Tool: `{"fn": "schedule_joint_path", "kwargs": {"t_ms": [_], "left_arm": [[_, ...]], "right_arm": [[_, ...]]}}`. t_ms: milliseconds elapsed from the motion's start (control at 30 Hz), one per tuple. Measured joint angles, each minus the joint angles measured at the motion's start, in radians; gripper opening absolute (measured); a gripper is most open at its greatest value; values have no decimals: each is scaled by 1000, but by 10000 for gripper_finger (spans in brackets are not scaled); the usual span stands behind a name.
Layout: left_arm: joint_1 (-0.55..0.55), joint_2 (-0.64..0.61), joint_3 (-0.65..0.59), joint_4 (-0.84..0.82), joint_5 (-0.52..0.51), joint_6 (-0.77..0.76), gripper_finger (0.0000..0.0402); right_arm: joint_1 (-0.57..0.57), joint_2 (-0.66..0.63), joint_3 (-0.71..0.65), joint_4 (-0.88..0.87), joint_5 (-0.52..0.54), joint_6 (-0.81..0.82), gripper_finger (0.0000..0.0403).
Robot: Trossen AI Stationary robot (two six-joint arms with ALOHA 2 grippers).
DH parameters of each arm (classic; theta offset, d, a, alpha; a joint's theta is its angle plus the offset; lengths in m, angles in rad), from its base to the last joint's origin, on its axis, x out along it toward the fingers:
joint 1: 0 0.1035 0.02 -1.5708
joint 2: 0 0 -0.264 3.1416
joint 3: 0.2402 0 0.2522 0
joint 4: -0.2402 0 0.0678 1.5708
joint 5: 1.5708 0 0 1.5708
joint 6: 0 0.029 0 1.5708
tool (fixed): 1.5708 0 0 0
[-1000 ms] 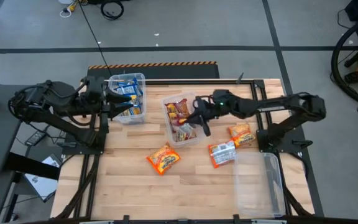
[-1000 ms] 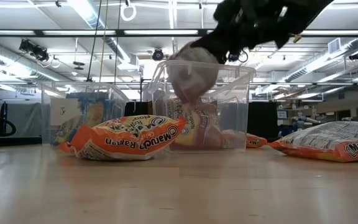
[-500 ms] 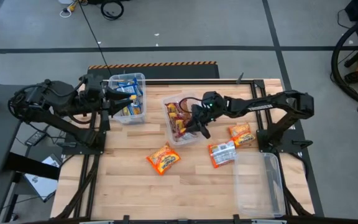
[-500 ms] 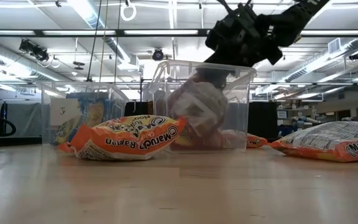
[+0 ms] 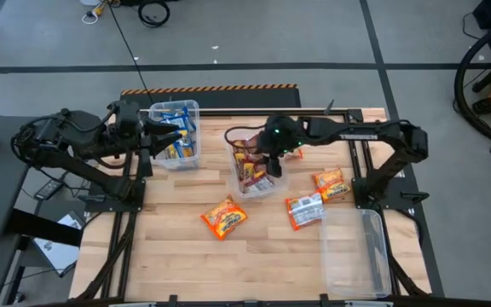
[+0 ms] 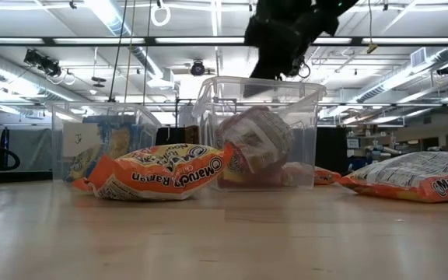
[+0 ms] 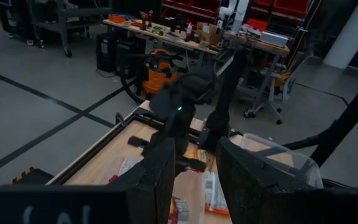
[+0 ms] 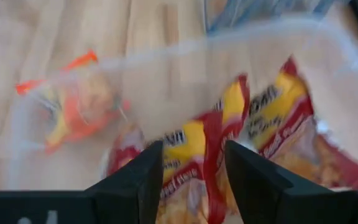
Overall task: Sort Maruchan noodles
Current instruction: Adjust the red noodle pack
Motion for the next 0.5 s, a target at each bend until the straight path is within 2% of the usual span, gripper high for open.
{"fn": "schedule_joint_path", "kwargs": {"t_ms": [233,500], "left_arm": [[0,0,0,-3,0,-24,123],[0,0,0,-6,0,-22,123]], "right_arm": [[-1,113,7,-42,-1,-55,159],[0,157,8,-29,32,-89,132]]}}
